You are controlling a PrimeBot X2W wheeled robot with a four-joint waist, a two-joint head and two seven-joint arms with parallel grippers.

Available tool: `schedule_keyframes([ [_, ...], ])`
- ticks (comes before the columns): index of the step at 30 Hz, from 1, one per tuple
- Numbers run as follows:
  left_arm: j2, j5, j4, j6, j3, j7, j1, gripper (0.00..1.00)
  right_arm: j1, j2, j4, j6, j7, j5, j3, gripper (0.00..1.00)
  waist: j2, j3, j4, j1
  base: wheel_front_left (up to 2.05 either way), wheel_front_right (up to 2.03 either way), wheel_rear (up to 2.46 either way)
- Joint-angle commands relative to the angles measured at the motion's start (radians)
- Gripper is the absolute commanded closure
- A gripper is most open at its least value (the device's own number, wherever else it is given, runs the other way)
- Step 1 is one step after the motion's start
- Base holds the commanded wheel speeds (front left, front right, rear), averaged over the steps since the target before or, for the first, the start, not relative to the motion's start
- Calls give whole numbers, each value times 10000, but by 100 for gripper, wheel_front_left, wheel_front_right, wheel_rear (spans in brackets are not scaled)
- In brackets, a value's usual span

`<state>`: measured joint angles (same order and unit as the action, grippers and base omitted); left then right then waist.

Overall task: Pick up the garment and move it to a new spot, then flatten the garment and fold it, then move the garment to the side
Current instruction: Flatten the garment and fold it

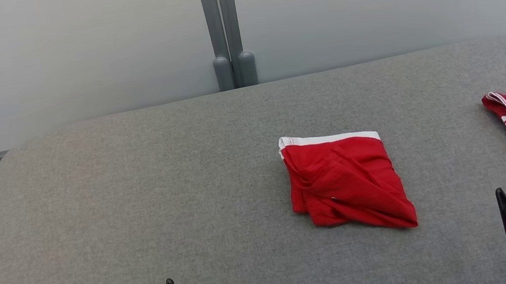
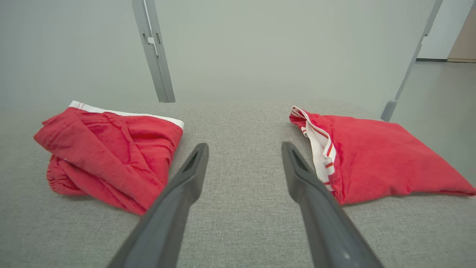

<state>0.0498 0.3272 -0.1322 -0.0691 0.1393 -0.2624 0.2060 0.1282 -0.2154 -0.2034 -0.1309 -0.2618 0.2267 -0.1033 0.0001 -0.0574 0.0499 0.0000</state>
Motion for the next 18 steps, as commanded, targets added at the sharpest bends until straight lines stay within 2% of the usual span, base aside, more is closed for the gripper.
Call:
schedule_keyframes([
  [1,18,50,-5,-31,-4,-30,163,0,74,28,62,3,-37,-83,-13,0,-1,-6,-5,0,0,0,0],
  [8,18,92,-23,-78,188,-30,-34,0,-589,-113,325,3,-37,110,115,0,-1,234,129,0,0,0,0],
  [9,18,90,-23,-76,213,-30,-99,0,-774,-210,273,3,-37,160,196,52,-1,307,165,0,0,0,0],
  [10,18,78,-11,-78,264,-30,-179,0,-1029,-369,143,5,-36,233,342,80,-1,429,229,0,0,0,0],
  [11,18,74,-12,-86,324,-30,-251,0,-1268,-527,9,3,-33,300,527,100,-1,521,289,0,0,0,0],
  [18,18,102,-7,-62,741,-30,-976,0,-4094,-1563,-1661,5,215,855,2165,100,-1,1854,885,0,0,0,0],
])
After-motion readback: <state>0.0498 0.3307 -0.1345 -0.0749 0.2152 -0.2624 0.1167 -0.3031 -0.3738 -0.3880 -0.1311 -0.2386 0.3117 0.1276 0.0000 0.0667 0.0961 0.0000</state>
